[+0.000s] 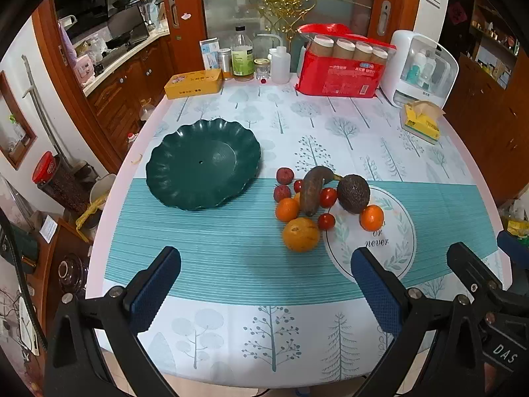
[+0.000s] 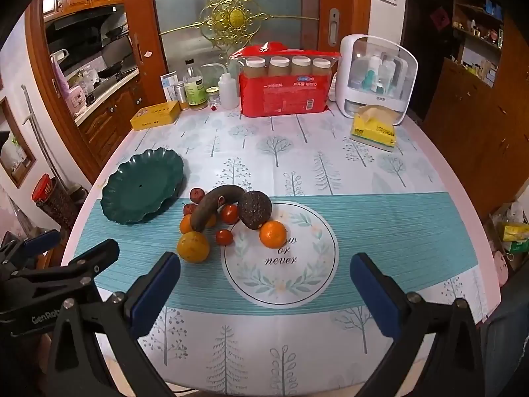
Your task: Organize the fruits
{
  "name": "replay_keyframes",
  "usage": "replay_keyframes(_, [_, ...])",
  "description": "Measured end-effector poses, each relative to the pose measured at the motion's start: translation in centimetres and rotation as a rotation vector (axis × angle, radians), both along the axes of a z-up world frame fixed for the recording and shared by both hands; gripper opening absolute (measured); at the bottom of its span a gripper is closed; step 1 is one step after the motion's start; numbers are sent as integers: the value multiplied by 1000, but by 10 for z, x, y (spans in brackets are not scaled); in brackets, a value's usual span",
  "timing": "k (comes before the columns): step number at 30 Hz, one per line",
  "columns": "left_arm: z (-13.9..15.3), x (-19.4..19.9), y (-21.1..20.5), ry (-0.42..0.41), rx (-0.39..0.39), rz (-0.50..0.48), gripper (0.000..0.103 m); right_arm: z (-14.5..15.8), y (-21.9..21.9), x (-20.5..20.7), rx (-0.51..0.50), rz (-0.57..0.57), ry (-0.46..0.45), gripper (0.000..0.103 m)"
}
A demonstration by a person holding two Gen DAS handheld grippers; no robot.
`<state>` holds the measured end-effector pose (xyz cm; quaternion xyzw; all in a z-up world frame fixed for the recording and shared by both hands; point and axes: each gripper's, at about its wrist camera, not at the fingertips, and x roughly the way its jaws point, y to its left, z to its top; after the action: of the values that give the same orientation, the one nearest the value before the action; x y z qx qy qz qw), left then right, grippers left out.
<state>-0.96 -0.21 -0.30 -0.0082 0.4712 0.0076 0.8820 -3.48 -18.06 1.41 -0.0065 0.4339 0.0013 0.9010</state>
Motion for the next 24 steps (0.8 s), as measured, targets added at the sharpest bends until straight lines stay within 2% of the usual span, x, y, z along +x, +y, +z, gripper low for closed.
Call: replay_keyframes(24, [10, -7, 19, -29, -21, -33, 102, 1, 12, -5, -24, -35, 20, 103])
